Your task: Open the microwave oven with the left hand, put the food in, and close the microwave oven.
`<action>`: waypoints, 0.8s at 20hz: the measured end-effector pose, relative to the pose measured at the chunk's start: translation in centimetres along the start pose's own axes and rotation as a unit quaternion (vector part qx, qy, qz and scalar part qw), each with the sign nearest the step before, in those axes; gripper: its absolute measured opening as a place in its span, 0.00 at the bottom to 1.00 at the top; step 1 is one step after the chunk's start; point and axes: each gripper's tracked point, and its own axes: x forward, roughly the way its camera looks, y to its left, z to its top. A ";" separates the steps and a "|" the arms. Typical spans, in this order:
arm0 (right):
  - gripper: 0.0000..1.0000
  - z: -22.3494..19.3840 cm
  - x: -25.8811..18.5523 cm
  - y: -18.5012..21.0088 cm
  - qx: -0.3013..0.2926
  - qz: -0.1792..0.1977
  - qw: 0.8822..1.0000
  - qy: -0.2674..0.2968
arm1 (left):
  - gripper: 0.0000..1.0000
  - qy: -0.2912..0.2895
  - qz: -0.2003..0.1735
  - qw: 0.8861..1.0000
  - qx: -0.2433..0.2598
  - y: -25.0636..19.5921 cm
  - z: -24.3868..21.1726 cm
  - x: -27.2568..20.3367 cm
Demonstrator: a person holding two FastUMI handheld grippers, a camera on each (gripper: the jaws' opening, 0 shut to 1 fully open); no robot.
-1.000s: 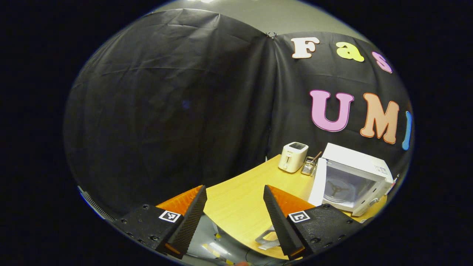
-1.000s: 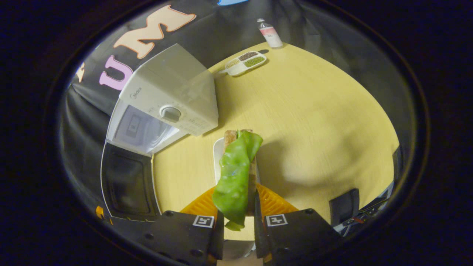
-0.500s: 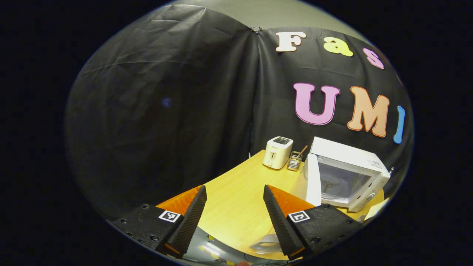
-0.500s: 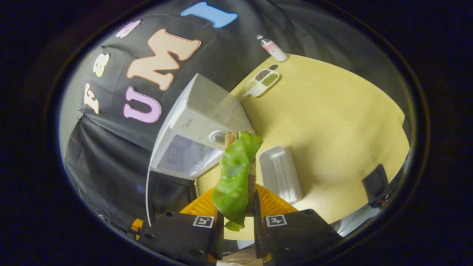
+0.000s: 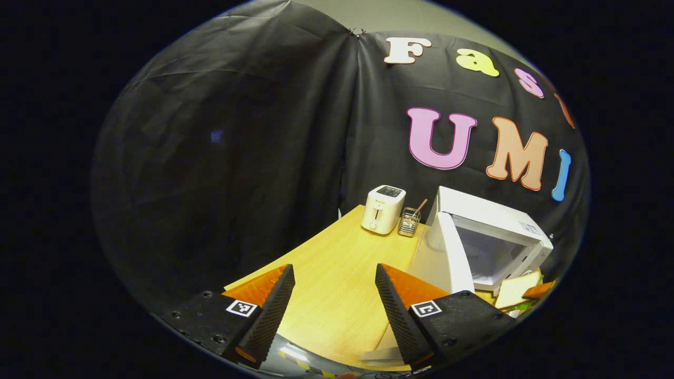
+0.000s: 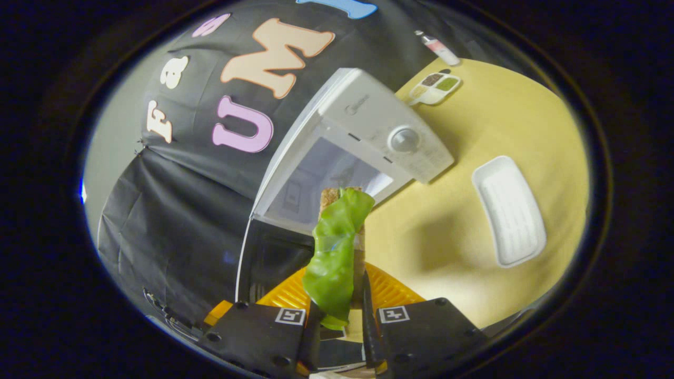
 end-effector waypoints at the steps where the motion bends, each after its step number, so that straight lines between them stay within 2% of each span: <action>1: 0.36 -0.1 1.3 0.7 -0.005 0.002 1.000 -0.003 | 0.86 0.003 -0.004 1.000 0.002 0.2 -0.2 0.4; 2: 0.36 -0.1 2.6 1.5 -0.007 0.004 1.000 -0.008 | 0.90 0.006 -0.008 1.000 0.002 0.4 -0.3 0.7; 3: 0.36 0.0 4.0 2.0 -0.008 0.006 1.000 -0.014 | 0.86 0.012 -0.014 1.000 -0.002 0.3 -0.6 1.0; 4: 0.36 0.1 5.4 2.3 -0.006 0.005 1.000 -0.021 | 0.90 0.021 -0.021 1.000 -0.007 0.2 -0.9 1.1; 5: 0.36 0.2 6.8 2.6 -0.006 0.002 1.000 -0.027 | 0.87 0.029 -0.028 0.999 -0.011 0.0 -1.4 1.2; 6: 0.29 0.4 8.0 2.9 -0.010 -0.003 0.999 -0.035 | 0.90 0.037 -0.033 0.999 -0.013 0.0 -1.8 1.3; 7: 0.29 0.6 9.3 3.0 -0.016 -0.009 0.999 -0.045 | 0.91 0.045 -0.038 0.998 -0.013 0.1 -2.2 1.5; 8: 0.36 0.7 10.8 3.1 -0.020 -0.017 0.998 -0.053 | 0.90 0.055 -0.041 0.998 -0.013 0.0 -2.7 1.6; 10: 0.36 1.2 13.8 3.1 -0.026 -0.031 0.997 -0.061 | 0.91 0.072 -0.041 0.997 -0.009 0.2 -3.5 2.0; 11: 0.28 1.7 15.1 3.1 -0.029 -0.039 0.996 -0.070 | 0.91 0.076 -0.040 0.996 -0.008 0.3 -3.7 2.3; 12: 0.28 2.0 15.8 3.3 -0.034 -0.043 0.995 -0.081 | 0.91 0.080 -0.039 0.996 -0.007 0.4 -3.7 2.5; 13: 0.36 2.7 16.8 3.5 -0.039 -0.046 0.994 -0.091 | 0.91 0.082 -0.038 0.996 -0.007 0.5 -3.8 2.6; 16: 0.36 4.4 19.1 3.9 -0.044 -0.055 0.991 -0.116 | 0.91 0.090 -0.035 0.995 -0.003 0.9 -4.3 2.8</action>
